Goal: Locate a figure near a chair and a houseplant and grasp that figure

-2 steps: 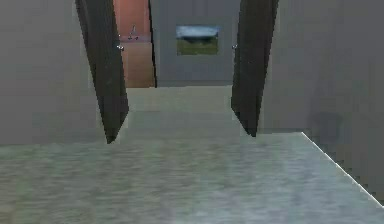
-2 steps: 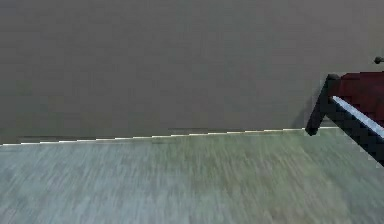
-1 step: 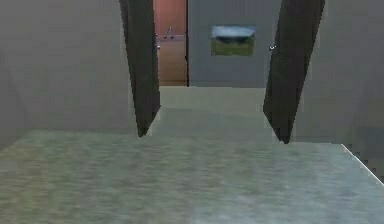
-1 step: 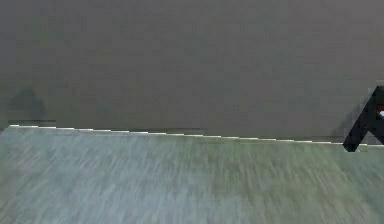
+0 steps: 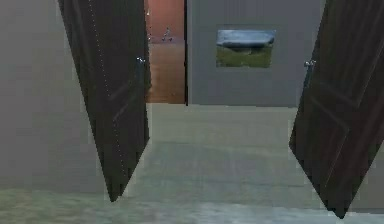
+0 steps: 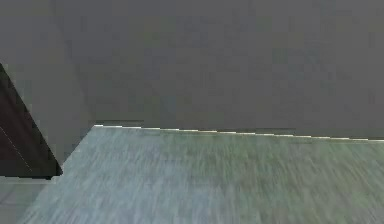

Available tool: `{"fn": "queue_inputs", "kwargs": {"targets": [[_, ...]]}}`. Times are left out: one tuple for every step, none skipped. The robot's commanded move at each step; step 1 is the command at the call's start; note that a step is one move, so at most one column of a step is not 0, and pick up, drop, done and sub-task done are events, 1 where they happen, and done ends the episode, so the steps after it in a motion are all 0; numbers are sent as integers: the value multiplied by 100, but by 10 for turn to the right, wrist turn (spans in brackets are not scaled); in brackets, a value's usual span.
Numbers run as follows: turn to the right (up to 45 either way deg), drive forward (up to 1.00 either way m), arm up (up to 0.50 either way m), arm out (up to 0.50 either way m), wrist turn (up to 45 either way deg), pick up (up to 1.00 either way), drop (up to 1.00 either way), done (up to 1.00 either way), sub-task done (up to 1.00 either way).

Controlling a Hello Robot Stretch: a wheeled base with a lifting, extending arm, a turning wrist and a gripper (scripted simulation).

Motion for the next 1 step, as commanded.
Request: {"fn": "queue_inputs", "kwargs": {"targets": [[0,100,0,0,0,0,0,0,0]]}}
